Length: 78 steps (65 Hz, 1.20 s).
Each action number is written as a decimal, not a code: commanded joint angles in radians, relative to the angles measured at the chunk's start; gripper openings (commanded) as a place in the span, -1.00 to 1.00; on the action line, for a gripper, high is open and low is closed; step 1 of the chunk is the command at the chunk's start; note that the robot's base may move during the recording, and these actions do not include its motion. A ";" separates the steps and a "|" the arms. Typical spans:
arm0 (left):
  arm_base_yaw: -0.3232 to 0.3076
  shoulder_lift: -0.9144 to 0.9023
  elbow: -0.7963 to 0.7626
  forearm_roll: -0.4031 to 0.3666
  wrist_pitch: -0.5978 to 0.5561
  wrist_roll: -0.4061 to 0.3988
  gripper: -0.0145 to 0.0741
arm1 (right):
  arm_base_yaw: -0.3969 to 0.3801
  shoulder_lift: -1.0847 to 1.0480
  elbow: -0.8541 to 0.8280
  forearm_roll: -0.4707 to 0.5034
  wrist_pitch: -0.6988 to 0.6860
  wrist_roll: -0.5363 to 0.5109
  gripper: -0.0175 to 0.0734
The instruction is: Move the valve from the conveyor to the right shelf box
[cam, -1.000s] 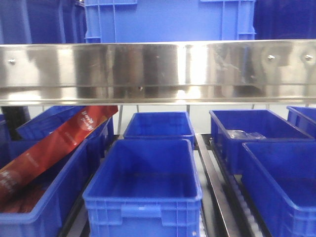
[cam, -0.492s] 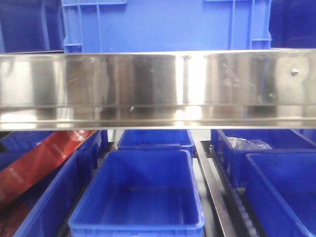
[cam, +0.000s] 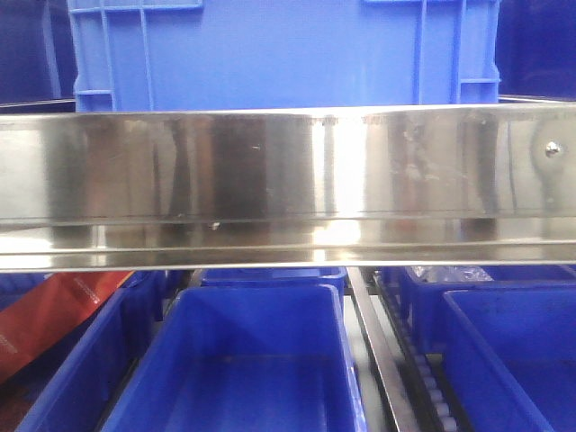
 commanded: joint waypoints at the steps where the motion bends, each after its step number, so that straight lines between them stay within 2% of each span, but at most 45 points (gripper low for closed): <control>1: 0.003 -0.006 -0.006 -0.008 -0.051 0.000 -0.92 | -0.006 -0.009 -0.007 -0.009 -0.065 -0.003 -0.97; 57: 0.003 -0.004 -0.008 -0.008 -0.062 0.000 -0.92 | -0.006 -0.008 -0.007 -0.009 -0.067 -0.003 -0.97; 64: 0.003 0.007 -0.052 -0.008 -0.024 0.000 -0.92 | -0.006 -0.004 -0.029 -0.009 -0.065 -0.003 -0.97; 69: 0.003 0.025 -0.114 -0.014 0.020 0.043 -0.92 | -0.006 0.006 -0.075 -0.009 -0.023 -0.003 -0.97; 78: -0.013 0.088 -0.236 -0.068 0.072 0.183 -0.92 | -0.006 0.047 -0.172 0.002 0.002 -0.003 -0.97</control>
